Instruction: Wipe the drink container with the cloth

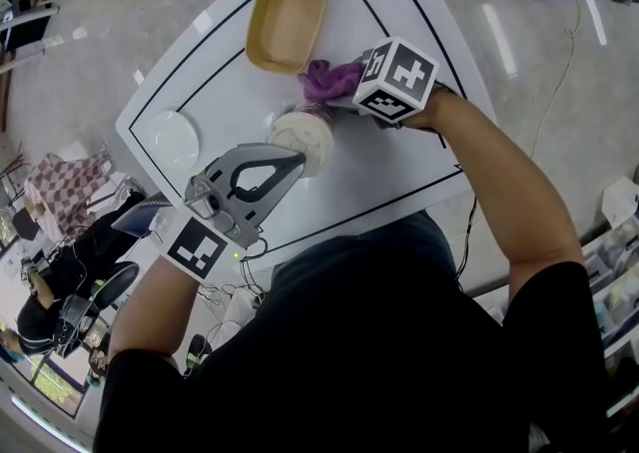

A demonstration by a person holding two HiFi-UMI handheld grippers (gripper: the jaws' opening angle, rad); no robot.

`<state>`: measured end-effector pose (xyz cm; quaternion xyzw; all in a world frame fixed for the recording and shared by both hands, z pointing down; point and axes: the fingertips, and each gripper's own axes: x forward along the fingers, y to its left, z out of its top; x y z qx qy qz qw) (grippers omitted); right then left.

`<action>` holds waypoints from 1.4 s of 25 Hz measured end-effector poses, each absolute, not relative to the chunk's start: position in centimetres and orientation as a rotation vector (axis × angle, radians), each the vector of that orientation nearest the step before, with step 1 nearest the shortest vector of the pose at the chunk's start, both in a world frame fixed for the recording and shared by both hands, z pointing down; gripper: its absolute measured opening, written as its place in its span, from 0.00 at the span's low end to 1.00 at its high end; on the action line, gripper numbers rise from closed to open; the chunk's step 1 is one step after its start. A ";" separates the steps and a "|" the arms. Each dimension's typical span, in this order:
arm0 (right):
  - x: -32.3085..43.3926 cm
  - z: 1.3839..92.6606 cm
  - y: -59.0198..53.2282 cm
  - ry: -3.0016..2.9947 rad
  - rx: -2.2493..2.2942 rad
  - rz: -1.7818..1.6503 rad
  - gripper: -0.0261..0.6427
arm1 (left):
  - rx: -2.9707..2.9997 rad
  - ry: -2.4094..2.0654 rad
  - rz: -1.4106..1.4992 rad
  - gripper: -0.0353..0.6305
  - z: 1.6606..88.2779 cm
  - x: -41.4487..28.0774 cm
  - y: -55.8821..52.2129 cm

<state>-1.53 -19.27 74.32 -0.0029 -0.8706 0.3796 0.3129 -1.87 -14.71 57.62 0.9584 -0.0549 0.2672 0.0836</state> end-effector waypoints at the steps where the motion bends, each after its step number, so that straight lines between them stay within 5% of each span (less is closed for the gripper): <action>1: -1.4 74.1 -19.4 -2.298 0.000 0.993 0.16 | 2.863 -0.164 0.800 0.08 57.5 -1.8 -14.7; 15: 4.0 68.1 -19.5 -2.297 0.315 0.936 0.16 | 2.951 -0.194 0.743 0.10 55.4 -1.1 -14.3; 35: 11.2 45.3 -17.6 -2.516 1.049 0.810 0.16 | 2.956 -0.671 0.422 0.12 41.1 -5.7 -10.7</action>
